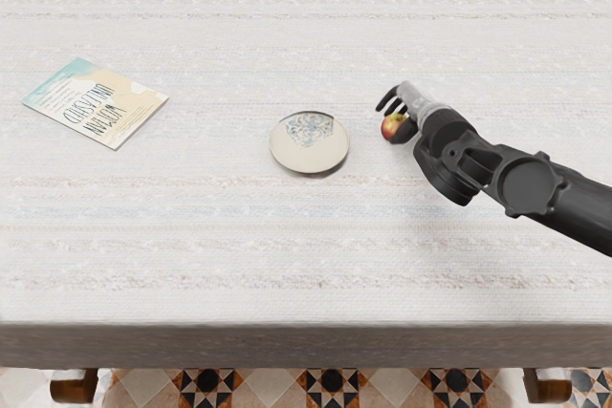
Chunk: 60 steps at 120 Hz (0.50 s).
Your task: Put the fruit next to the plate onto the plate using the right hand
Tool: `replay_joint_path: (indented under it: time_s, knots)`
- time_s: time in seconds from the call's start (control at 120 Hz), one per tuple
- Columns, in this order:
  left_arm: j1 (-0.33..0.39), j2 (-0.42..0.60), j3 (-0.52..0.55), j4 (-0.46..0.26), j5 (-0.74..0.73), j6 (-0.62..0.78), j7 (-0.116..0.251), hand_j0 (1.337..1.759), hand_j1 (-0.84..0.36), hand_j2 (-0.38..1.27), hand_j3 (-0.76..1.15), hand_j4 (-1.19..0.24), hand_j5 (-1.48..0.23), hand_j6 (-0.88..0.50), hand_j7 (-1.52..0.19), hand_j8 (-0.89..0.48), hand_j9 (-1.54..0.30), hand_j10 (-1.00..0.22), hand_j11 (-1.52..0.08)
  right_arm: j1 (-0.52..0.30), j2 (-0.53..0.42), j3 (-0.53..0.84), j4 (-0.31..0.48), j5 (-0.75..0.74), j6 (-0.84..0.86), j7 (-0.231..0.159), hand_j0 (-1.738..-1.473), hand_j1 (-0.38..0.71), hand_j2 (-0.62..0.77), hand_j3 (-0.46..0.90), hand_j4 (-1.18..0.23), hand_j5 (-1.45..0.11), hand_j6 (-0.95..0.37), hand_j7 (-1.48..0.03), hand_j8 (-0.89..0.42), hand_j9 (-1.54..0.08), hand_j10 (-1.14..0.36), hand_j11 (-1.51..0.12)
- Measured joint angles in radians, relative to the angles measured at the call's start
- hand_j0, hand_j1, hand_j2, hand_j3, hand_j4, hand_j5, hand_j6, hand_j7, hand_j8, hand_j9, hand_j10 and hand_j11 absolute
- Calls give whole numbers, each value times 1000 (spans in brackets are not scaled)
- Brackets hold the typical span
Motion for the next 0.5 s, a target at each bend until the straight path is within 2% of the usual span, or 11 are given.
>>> replay_joint_path:
  time_s: [0.142,0.267,0.3,0.35,0.367,0.5]
  knots:
    - [0,0,0,0,0,0,0,1658,55,49,0,-245,-318,-245,-318,-245,-318,-245,-318,-4,2,0,-6,0,0,13,-1654,298,81,-1,-592,-674,-484,-719,-381,-700,-473,-716]
    - [0,0,0,0,0,0,0,1658,55,49,-1,-245,-318,-245,-318,-245,-318,-245,-318,-8,4,1,-15,-3,2,22,-1648,290,25,-2,-596,-711,-465,-740,-348,-752,-457,-766]
    - [0,0,0,0,0,0,0,1658,55,49,-1,-245,-318,-245,-318,-245,-318,-245,-318,-10,4,2,-18,-4,2,25,-1647,298,67,-2,-603,-715,-458,-747,-338,-757,-450,-771]
    - [0,0,0,0,0,0,0,1658,55,49,-1,-245,-318,-245,-318,-245,-318,-245,-318,-11,5,2,-20,-6,2,27,-1644,311,58,-1,-611,-726,-449,-758,-337,-766,-448,-783]
    - [0,0,0,0,0,0,0,1658,55,49,-1,-245,-318,-245,-318,-245,-318,-245,-318,-12,5,2,-21,-5,2,28,-1644,301,107,0,-611,-734,-443,-761,-329,-774,-450,-791]
    - [0,0,0,0,0,0,0,1658,55,50,-1,-245,-318,-245,-318,-245,-318,-245,-318,-18,14,-3,-35,-5,1,33,-1645,284,38,-2,-652,-751,-411,-800,-310,-813,-511,-827]
